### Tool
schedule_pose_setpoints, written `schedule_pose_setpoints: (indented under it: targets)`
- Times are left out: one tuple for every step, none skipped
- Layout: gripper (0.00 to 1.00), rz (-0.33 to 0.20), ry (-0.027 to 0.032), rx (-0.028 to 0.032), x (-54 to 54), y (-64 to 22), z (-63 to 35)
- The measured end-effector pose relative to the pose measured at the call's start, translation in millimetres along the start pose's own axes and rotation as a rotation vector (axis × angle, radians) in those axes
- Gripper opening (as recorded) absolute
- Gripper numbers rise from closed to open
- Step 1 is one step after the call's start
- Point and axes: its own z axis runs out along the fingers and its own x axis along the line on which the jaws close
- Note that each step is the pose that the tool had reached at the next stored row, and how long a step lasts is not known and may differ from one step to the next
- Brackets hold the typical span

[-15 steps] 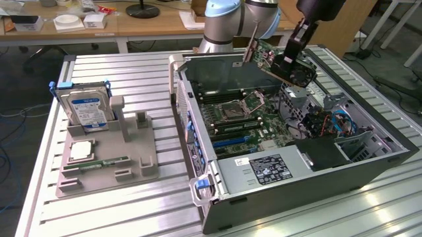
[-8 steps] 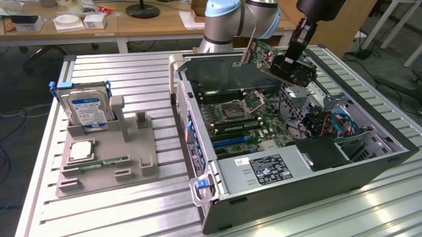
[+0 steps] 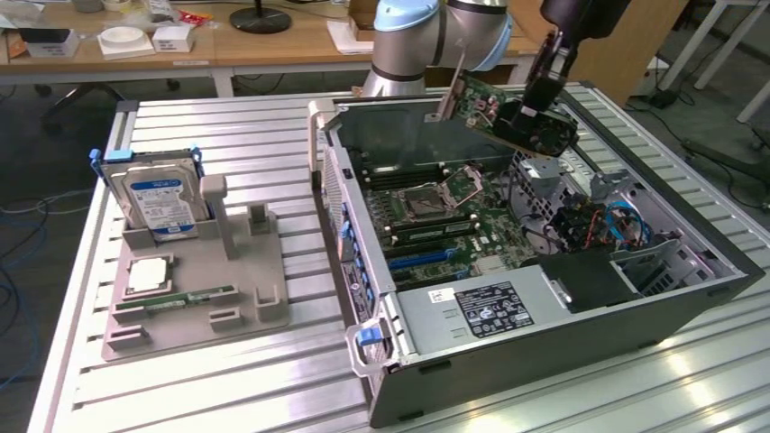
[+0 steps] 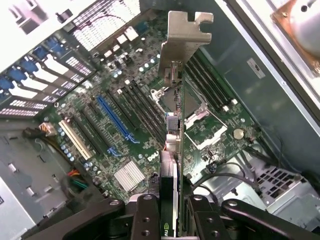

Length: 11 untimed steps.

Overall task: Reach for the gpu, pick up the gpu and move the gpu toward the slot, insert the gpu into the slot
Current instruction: 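Insert the gpu into the slot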

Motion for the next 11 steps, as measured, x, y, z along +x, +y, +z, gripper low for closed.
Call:
schedule_pose_setpoints:
  targets:
    - [0.27,-0.011,0.0007,-0.0001,0.1,0.1,0.0]
    - [0.27,-0.023,0.0014,-0.0002,0.2,0.2,0.0]
    - [0.27,-0.034,0.0020,-0.0004,0.3,0.4,0.0]
    - [0.27,-0.045,0.0027,-0.0004,0.4,0.5,0.0]
    - [0.27,-0.056,0.0034,-0.0005,0.4,0.5,0.1]
    - [0.27,-0.068,0.0041,-0.0006,0.5,0.7,0.1]
    - [0.27,-0.079,0.0048,-0.0008,0.6,0.8,0.1]
    - [0.27,-0.090,0.0053,-0.0010,0.7,0.9,0.1]
    - [0.27,-0.101,0.0058,-0.0012,0.8,1.0,0.1]
    - [0.27,-0.111,0.0063,-0.0014,0.8,1.0,0.1]
    - [0.27,-0.122,0.0067,-0.0016,0.9,1.1,0.1]
